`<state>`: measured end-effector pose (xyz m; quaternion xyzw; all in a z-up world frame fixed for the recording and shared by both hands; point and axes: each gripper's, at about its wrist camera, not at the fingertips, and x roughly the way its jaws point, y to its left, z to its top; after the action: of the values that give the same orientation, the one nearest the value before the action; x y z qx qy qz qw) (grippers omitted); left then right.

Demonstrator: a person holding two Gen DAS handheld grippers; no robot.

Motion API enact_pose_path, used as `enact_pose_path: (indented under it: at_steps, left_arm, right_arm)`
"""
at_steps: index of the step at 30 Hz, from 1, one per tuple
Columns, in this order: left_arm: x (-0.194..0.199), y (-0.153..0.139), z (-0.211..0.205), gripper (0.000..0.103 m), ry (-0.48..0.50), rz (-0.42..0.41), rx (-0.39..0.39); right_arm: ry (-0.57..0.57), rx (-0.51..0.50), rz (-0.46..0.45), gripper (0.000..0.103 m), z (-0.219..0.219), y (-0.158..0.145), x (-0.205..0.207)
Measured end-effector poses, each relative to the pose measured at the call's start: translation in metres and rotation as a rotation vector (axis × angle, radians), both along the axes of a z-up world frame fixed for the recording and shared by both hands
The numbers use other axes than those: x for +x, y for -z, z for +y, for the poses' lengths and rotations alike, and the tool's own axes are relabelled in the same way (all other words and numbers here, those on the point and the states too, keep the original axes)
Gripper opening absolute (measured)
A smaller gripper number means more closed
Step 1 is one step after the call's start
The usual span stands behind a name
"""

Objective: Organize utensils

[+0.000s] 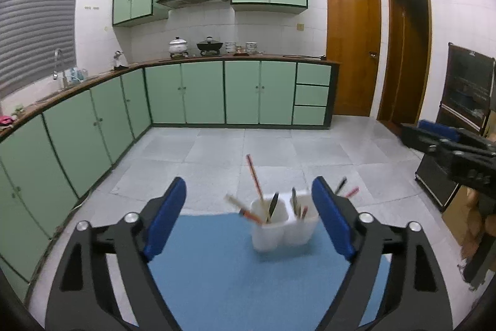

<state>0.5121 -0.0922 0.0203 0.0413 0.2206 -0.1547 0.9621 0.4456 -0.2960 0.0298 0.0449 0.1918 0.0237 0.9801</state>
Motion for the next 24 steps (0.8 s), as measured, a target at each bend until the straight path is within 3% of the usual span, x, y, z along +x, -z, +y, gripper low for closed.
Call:
enact_pose_path:
  at_steps: [3,9,12,15,20,24]
  left_arm:
    - [-0.042,-0.003,0.018,0.090,-0.015,-0.005,-0.009]
    - [-0.133,0.001,0.042,0.095,-0.031,-0.022,-0.011]
    - [-0.178,0.007,0.047,0.096,-0.031,-0.028,0.002]
    - [-0.214,0.015,0.061,0.098,-0.051,-0.010,-0.040]
    - [-0.272,0.032,0.083,0.098,-0.140,0.041,-0.066]
    - [-0.310,0.040,0.096,0.098,-0.174,0.083,-0.070]
  right_arm:
    - [-0.005,0.017,-0.031,0.086,0.007,0.002,-0.048]
    - [-0.015,-0.034,-0.051,0.095,0.035,0.024,-0.142]
    - [-0.011,-0.053,-0.048,0.097,0.052,0.038,-0.185]
    - [-0.002,-0.044,-0.039,0.097,0.062,0.047,-0.225]
    - [0.041,0.044,0.003,0.097,0.071,0.062,-0.289]
    - [0.066,0.027,0.036,0.097,0.090,0.071,-0.329]
